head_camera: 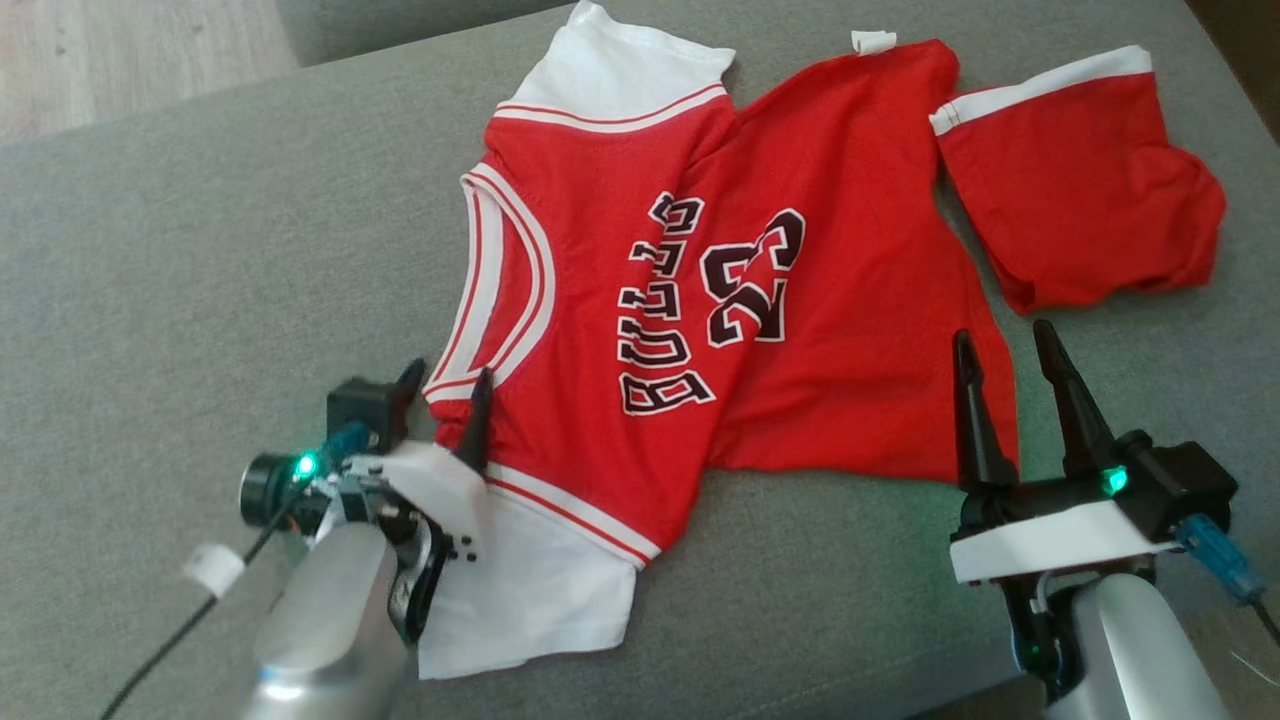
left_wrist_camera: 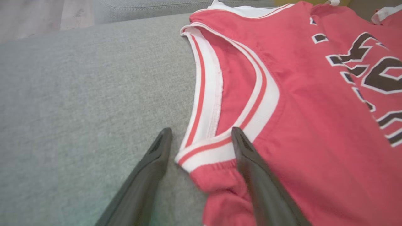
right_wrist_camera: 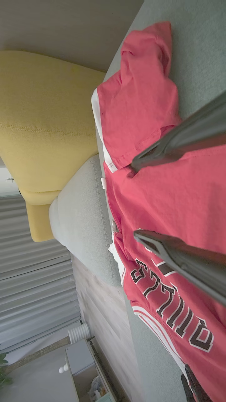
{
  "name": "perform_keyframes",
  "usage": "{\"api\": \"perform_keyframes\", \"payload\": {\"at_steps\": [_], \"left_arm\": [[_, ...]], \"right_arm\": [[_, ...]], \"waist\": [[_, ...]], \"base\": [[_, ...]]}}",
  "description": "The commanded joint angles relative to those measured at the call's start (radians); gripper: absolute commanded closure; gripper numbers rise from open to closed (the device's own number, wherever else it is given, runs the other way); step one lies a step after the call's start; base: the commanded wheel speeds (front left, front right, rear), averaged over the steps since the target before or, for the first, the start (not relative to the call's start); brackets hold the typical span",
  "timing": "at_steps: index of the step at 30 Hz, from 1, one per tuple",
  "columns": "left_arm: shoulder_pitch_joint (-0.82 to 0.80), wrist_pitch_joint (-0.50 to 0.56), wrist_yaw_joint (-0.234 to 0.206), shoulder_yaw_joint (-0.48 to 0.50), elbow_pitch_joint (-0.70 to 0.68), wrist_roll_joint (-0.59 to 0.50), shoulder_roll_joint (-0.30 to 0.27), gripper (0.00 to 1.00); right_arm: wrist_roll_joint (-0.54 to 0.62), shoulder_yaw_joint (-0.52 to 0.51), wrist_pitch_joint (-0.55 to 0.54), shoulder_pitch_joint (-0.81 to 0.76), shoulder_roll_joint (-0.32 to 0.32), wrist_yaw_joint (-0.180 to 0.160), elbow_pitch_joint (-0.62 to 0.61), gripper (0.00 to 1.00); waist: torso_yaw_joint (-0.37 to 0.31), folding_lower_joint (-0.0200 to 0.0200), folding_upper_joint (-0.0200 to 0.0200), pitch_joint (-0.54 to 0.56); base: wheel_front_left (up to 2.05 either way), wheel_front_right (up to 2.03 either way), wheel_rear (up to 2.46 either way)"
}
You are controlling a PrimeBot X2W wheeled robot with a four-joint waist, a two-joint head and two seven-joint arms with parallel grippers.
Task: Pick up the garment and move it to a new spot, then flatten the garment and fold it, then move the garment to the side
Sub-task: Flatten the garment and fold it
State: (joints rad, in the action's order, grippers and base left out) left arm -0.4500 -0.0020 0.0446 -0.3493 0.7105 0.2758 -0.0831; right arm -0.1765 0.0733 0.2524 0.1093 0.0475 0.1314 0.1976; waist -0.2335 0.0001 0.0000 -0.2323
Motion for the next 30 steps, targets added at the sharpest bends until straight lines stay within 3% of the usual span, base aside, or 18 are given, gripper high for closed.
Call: {"api": "perform_keyframes", "payload": {"at_steps": [1,2,11,19,30], "left_arm": [[-0.024,0.021,0.012,0.015,0.001,0.003,-0.019,0.92],[-0.027,0.029,0.021,0.011,0.005,0.007,-0.019,1.00],[-0.079,-0.059,0.038,0.039,-0.030,0.037,-0.045,1.00],[-0.161,-0.189,-0.006,0.142,-0.059,0.081,-0.104,1.00],[-0.327,-0.206,0.008,0.186,0.012,0.098,-0.187,1.00]], "right_arm": [[-0.006,0.026,0.009,0.026,0.003,-0.001,-0.032,0.00],[-0.006,0.025,0.009,0.027,0.003,-0.001,-0.032,0.00],[-0.005,0.041,0.009,0.037,0.003,-0.001,-0.023,0.00],[-0.009,0.061,0.009,0.045,0.003,-0.001,-0.025,0.00],[-0.006,0.085,0.009,0.073,0.003,-0.001,-0.036,0.00]], "waist": [[-0.003,-0.0001,0.0000,-0.001],[-0.003,-0.0001,0.0000,-0.001],[-0.008,-0.0001,0.0000,-0.005],[-0.018,-0.0001,0.0000,-0.025],[-0.019,-0.0001,0.0000,-0.086]], "base": [[0.00,0.00,0.00],[0.00,0.00,0.00],[0.00,0.00,0.00],[0.00,0.00,0.00],[0.00,0.00,0.00]]}}
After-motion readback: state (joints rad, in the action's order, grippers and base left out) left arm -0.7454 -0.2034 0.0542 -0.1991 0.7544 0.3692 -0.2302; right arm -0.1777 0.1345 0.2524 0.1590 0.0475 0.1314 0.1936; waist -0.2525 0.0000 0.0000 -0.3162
